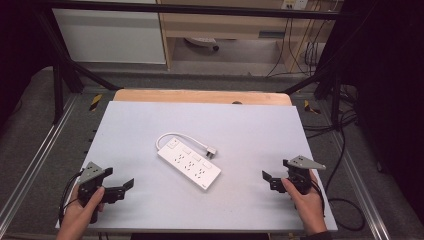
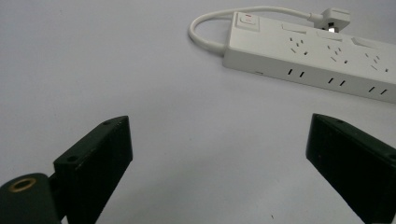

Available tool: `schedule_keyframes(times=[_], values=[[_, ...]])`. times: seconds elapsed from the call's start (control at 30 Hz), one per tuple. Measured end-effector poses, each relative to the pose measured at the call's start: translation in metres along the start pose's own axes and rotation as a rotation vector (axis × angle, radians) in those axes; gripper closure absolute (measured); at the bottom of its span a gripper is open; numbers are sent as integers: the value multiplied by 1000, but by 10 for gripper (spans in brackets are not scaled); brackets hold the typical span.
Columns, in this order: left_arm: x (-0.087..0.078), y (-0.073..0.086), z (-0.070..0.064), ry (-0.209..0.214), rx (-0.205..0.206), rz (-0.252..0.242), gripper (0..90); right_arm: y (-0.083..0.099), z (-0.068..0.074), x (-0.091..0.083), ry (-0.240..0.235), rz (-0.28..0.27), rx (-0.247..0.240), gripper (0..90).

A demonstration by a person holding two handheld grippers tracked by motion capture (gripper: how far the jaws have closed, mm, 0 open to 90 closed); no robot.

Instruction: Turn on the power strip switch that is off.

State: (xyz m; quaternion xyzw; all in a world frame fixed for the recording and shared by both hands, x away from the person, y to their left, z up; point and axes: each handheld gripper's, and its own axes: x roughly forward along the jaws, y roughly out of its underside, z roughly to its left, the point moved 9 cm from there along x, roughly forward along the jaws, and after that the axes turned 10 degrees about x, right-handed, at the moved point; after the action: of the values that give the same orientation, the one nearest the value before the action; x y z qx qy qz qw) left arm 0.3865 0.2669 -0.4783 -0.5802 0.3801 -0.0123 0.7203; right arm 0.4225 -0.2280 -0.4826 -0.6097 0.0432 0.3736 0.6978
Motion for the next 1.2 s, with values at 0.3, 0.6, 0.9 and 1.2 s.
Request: schedule_keyframes(times=[0.3, 0.6, 0.9, 1.2], values=[[0, 3, 1, 3, 10, 9, 72, -9, 17, -1, -70, -27, -25, 33], [-3, 4, 5, -2, -3, 3, 70, -9, 20, -1, -65, -24, -28, 34], [-3, 4, 4, -1, 3, 5, 70, -14, 26, -1, -78, -34, -42, 29], [-3, 4, 3, 6, 3, 6, 70, -21, 34, 0, -65, -33, -43, 31]])
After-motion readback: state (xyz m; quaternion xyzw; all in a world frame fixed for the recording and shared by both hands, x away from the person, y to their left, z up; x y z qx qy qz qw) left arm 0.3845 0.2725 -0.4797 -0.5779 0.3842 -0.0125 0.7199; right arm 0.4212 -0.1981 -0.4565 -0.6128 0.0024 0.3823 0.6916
